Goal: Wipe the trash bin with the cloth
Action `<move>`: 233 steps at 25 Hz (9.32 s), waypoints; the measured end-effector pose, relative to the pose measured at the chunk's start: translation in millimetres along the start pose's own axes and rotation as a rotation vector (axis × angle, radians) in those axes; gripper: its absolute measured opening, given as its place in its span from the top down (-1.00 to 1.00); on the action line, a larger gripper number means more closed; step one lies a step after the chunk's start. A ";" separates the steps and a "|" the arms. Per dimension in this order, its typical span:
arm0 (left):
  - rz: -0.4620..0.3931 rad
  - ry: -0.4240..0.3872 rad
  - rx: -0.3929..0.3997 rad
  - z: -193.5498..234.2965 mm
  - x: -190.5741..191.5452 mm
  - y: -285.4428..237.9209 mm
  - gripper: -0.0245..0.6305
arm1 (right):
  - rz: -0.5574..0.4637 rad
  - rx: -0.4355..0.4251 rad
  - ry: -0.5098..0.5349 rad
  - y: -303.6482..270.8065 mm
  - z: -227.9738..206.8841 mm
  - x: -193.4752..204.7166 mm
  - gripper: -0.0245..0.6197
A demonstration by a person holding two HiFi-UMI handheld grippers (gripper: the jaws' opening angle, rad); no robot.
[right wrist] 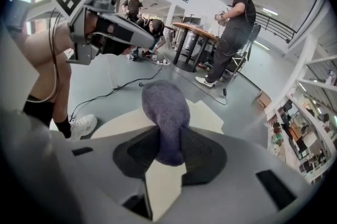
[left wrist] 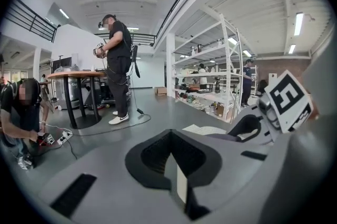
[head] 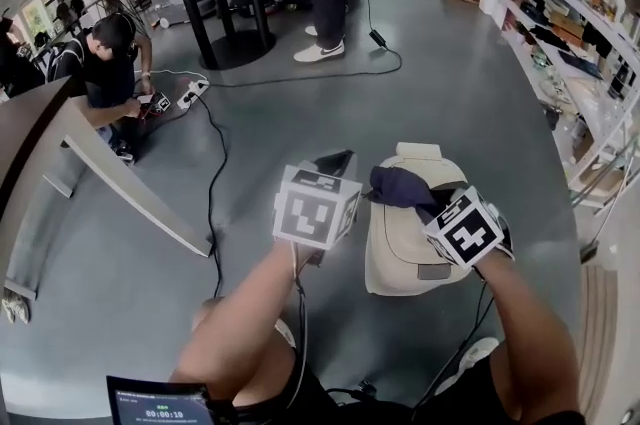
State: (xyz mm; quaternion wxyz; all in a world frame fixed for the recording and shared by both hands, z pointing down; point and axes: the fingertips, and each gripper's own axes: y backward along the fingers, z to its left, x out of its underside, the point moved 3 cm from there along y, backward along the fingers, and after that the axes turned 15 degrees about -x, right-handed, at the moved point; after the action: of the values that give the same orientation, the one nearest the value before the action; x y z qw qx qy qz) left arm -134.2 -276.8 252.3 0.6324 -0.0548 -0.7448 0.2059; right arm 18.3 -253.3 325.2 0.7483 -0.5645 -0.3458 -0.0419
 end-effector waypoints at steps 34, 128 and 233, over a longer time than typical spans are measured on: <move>0.002 0.002 0.022 -22.2 -3.0 44.5 0.93 | 0.042 0.001 -0.088 8.7 14.6 29.2 0.57; 0.104 0.116 -0.009 -99.3 89.6 72.5 0.93 | -0.335 0.137 -0.613 62.1 44.8 116.5 0.57; 0.200 0.151 -0.030 -111.3 184.7 94.6 0.93 | -0.521 0.123 -0.299 12.3 143.2 170.5 0.57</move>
State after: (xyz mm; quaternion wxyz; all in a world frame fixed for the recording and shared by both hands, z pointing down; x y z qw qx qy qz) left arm -79.7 -101.2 399.4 0.6621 -0.1537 -0.6888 0.2522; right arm 85.7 -67.9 429.2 0.6860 -0.4102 -0.5872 -0.1279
